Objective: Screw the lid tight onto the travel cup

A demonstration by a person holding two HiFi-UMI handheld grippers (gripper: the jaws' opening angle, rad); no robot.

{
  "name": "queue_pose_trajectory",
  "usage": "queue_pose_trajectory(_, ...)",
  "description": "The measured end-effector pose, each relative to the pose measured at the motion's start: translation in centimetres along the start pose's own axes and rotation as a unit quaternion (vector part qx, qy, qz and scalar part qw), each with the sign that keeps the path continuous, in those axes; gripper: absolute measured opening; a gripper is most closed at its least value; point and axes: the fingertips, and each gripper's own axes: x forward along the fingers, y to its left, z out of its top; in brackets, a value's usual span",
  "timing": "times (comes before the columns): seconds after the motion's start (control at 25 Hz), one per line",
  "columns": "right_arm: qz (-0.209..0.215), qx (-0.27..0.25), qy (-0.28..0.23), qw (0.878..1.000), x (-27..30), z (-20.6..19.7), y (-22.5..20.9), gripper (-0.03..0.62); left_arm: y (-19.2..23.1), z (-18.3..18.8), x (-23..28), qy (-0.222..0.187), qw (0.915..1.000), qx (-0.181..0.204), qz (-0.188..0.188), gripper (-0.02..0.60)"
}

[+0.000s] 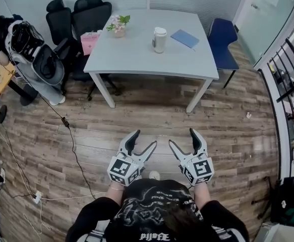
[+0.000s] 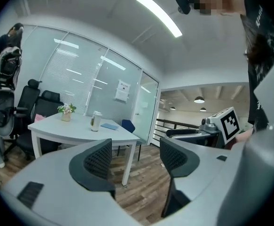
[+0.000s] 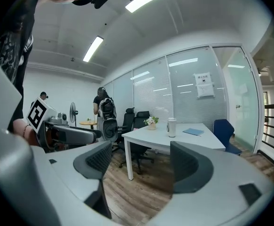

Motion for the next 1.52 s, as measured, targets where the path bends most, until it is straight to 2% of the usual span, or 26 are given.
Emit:
queue_pose_trajectory(0.12, 0.007, -0.001, -0.006, 1.000, 0.0, 0.2, -1.0, 0.377, -0.1, -0.1, 0.8, -0.005, 0.9999, 0.005, 0.012, 0.336)
queue_pose_trajectory(0.32, 0.007, -0.009, -0.007, 1.000, 0.4, 0.2, -2.6, 0.373, 0.0, -0.2, 2.2, -0.018, 0.9996, -0.010, 0.020, 0.336)
queue_pose_trajectory(0.52, 0.004, -0.007, 0.002, 1.000, 2.4, -0.5, -3.7, 0.371, 1.6, -1.0, 4.3, -0.013, 0.9996, -0.024, -0.004, 0.321)
queue_pose_trajectory(0.76, -0.008, -0.005, 0.010, 1.000, 7.7, 0.2, -6.5, 0.365, 6.8, 0.4, 9.1, -0.014, 0.9997, -0.019, -0.007, 0.319)
queue_pose_trajectory(0.96, -0.025, -0.002, 0.017, 1.000, 13.9, 1.8, -8.4, 0.365, 12.9, 2.8, 13.3, -0.013, 0.9998, -0.006, -0.013, 0.319)
queue_pose_trajectory(1.28, -0.051, 0.002, 0.032, 0.998, 22.9, 3.3, -10.3, 0.365, 21.1, 5.8, 19.1, 0.001, 0.9986, 0.010, -0.051, 0.318)
queue_pose_trajectory(1.52, -0.061, 0.010, 0.036, 0.997, 27.3, 3.6, -10.7, 0.365, 24.8, 6.6, 21.7, 0.013, 0.9973, 0.020, -0.069, 0.318)
